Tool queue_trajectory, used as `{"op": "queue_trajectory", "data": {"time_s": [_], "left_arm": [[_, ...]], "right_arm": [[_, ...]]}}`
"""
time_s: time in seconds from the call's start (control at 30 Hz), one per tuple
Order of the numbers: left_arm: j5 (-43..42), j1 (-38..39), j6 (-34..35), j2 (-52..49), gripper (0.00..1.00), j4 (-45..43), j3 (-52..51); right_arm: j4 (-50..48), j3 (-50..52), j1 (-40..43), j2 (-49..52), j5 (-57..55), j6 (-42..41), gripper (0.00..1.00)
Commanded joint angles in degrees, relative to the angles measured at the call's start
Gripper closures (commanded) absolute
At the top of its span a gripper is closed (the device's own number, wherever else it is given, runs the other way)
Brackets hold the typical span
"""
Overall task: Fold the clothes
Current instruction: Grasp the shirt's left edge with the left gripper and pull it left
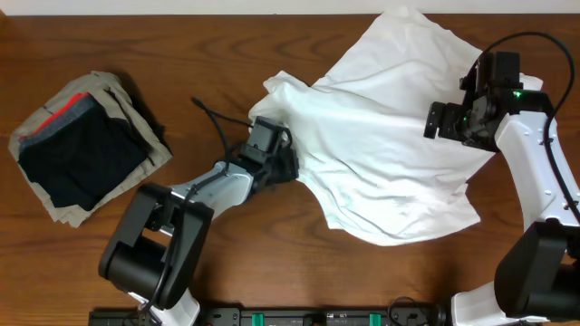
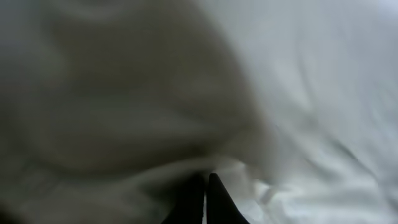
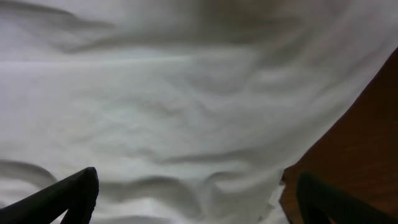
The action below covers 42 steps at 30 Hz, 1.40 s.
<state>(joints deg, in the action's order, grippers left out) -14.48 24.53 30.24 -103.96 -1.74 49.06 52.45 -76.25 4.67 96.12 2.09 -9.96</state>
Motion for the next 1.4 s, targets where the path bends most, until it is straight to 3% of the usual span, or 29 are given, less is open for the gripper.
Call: {"op": "queue_trajectory", "data": {"time_s": [0.0,0.23,0.4,0.53,0.63,0.83,0.97,1.07,1.2,1.37], "left_arm": [[13.05,-6.08,0.26,-3.89,0.94,0.52,-1.81],[13.00,-17.97,-0.11,-3.89,0.94,-7.37,0.35],[12.63,-23.23,-4.74,-3.89,0.94,-9.75,5.42],[3.30,-24.94,-9.51,-3.85,0.93,-7.37,11.56],[-3.89,-24.92,-11.54,-3.32,0.75,-1.05,16.90],[-12.15,-21.40,-11.61,2.29,0.68,20.35,21.84],[-12.02,-16.63,-12.26,5.07,0.60,37.66,21.84],[-12.07,-12.09,-12.22,5.27,0.59,48.61,21.62],[-11.67,-5.05,-11.54,5.27,0.57,56.72,19.37],[-4.59,0.81,-7.26,5.27,0.49,58.21,16.13]], "right_arm": [[0.26,-0.90,0.39,-1.38,-0.07,0.74,0.01],[0.20,-0.90,0.39,-1.40,2.51,0.52,0.01],[-0.70,-0.90,0.39,-1.40,2.69,-0.72,0.01],[-1.73,-0.90,0.42,-1.40,2.60,-0.68,0.01],[-2.71,-0.90,0.48,-1.38,0.87,-0.61,0.01],[-4.94,-0.90,1.55,-1.31,-4.28,-0.15,0.01],[-6.08,-0.87,3.69,-1.16,-6.40,0.90,0.01],[-7.28,-0.87,6.19,-0.35,-6.36,2.01,0.01],[-7.41,-0.87,9.35,1.38,-6.12,2.64,0.01],[-7.65,-0.87,10.97,2.78,-3.08,2.78,0.01]]}}
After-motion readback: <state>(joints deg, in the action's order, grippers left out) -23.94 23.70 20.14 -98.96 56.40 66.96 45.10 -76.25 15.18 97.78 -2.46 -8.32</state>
